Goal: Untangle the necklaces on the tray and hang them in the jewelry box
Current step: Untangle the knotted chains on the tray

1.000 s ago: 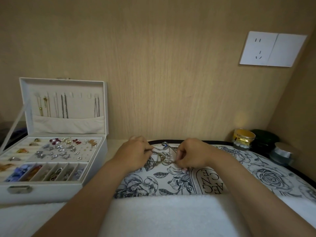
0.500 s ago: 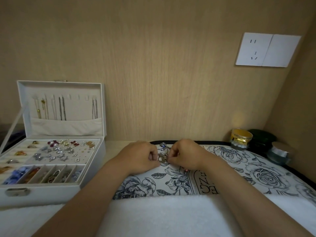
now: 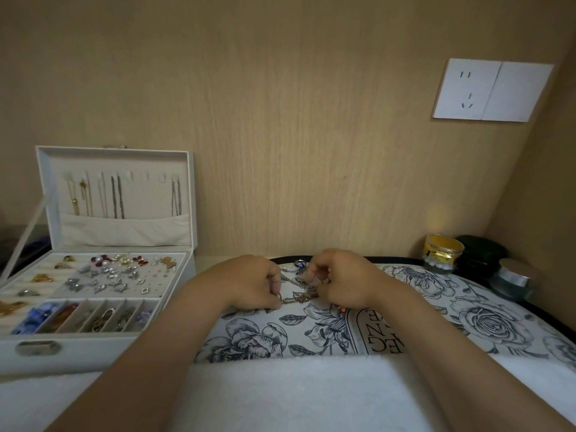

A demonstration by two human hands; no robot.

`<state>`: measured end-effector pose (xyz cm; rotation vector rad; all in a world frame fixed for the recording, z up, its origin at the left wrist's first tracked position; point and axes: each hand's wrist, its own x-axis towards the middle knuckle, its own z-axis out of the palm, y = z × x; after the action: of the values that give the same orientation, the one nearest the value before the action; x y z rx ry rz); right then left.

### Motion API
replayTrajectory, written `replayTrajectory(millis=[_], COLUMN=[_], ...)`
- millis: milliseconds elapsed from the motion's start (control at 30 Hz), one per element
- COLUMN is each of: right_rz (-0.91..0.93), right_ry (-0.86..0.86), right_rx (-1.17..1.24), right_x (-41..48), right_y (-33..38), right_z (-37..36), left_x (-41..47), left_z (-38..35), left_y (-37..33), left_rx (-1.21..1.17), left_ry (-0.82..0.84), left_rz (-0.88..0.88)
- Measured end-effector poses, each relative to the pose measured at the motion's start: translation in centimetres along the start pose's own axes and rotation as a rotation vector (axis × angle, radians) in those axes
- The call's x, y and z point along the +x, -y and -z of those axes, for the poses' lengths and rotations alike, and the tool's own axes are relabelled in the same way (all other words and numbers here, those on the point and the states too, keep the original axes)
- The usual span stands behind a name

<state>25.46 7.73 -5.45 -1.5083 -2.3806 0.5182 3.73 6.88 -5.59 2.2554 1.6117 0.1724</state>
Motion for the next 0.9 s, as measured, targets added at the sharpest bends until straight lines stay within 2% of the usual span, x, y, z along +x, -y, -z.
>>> replayTrajectory(millis=[167,333,400,533,600,733,900], right_rz=[0.131,0.029,-0.003,-0.017,-0.028,-0.009,-0.031], right_ry=[0.094,0.019,-0.008,-0.151,-0.155,-0.088,-0.084], right_rx=[0.035,0.185,0.31,0.561,0.705,0.916,0.884], right_x=[0.1,0.4,0.5,0.8,1.0,1.1,1.0], right_y=[0.5,-0.1,-0.5,-0.5,-0.3,-0.2,0.0], right_z=[-0.6,-1.0,-1.3,-1.2,-1.1,-1.2,-1.3], left_x=[0.8,1.0,1.0,0.8,0.8,0.7,0.3], left_z=[-1.4,-1.7,-1.7,-1.5,-1.5,-1.3,-0.9], left_y=[-0.1,0.4,0.3,-0.7,-1.0,-1.2,-1.0], left_rx=[-0.047,-0.115,-0.272,-0.826,-0.933,-0.851,-0.693], left_ry=[-0.056,-0.088,-0.13,-0.176,-0.18,-0.155,-0.266], left_rz=[-0.107,-0.066,-0.047,-0.014,0.016,0.016,-0.101])
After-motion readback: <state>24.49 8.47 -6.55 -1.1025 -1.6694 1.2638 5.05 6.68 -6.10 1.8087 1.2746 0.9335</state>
